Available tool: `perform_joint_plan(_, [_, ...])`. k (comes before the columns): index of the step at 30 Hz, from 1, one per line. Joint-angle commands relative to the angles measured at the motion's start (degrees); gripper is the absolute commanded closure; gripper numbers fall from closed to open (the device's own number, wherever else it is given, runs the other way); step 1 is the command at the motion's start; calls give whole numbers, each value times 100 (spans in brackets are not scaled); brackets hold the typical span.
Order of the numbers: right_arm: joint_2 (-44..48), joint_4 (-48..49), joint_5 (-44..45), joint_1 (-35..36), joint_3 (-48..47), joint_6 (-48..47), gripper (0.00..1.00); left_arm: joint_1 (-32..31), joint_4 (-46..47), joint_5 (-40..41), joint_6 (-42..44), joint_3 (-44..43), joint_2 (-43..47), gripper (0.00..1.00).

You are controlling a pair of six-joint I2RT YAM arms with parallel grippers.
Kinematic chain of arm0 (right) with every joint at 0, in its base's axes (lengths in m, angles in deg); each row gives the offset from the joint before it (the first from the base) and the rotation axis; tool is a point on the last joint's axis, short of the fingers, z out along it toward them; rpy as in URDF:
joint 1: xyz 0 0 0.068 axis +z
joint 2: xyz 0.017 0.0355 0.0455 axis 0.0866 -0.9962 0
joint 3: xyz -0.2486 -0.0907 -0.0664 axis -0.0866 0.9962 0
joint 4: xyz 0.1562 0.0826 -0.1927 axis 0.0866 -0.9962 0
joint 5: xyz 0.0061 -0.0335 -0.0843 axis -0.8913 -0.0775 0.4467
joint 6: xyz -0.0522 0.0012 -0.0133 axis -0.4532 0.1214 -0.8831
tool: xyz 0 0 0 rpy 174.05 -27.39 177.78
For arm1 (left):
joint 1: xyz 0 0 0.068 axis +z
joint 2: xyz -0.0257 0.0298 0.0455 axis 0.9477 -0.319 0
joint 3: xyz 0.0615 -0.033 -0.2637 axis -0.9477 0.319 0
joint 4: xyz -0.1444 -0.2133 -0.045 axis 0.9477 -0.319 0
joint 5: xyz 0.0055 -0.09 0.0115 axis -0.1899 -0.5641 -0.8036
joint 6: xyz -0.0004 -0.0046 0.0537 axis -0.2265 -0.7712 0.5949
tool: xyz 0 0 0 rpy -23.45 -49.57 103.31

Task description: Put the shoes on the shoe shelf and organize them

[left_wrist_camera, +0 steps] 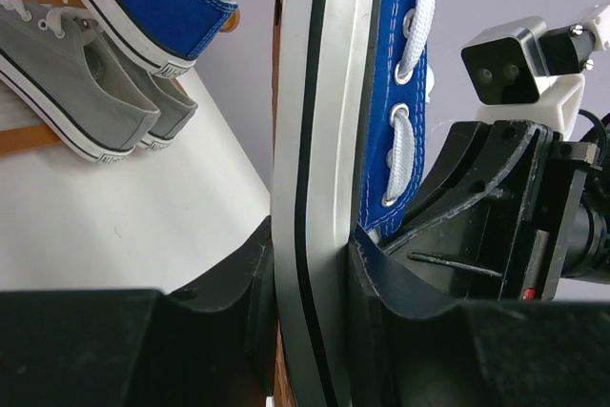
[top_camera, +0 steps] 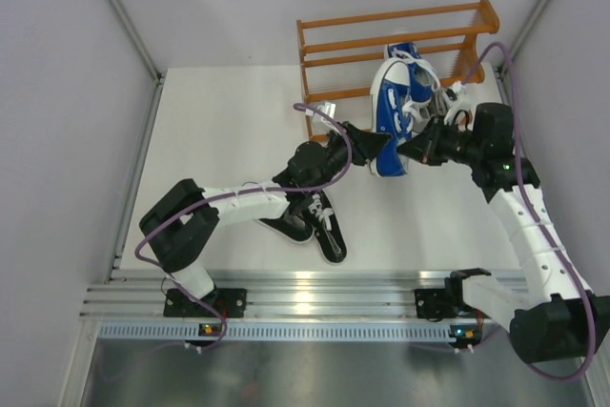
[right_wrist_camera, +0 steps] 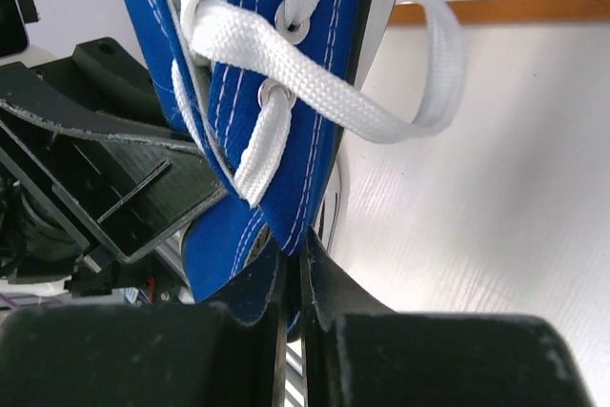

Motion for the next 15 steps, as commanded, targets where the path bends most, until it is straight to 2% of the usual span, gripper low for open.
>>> perform_joint_plan(1, [-57,29,123,29,-227,-137,100,-91,1392,-16,-177,-538,214,100])
perform_joint_plan(3, [-39,38,8,-59,-270,-119,100,-100,1427,-34,-273,-512,205,98])
perform_joint_plan(5, [22,-23,-1,-217,-401,-180,100,-91,1498,-7,-362,-407,214,85])
perform_joint_plan(6, [66,-59,-1,-295,-455,-259,100,-91,1541,36,-414,-363,249,61])
perform_joint_plan(7, [84,-103,-53,-496,-499,-286,100,-91,1568,80,-423,-249,292,51])
perform_joint_plan(9, [136,-147,-281,-682,-648,-417,100,-91,1533,230,-389,-143,406,38])
perform_joint_plan(10, [146,-199,-326,-1048,-701,-479,100,-91,1490,274,-336,-38,477,29])
perform_joint_plan(13, [198,-568,-440,-1385,-912,-944,100,-38,1165,336,-99,94,749,18])
perform_joint_plan(15, [242,-980,-371,-1649,-1052,-1495,100,32,850,379,112,252,1047,16])
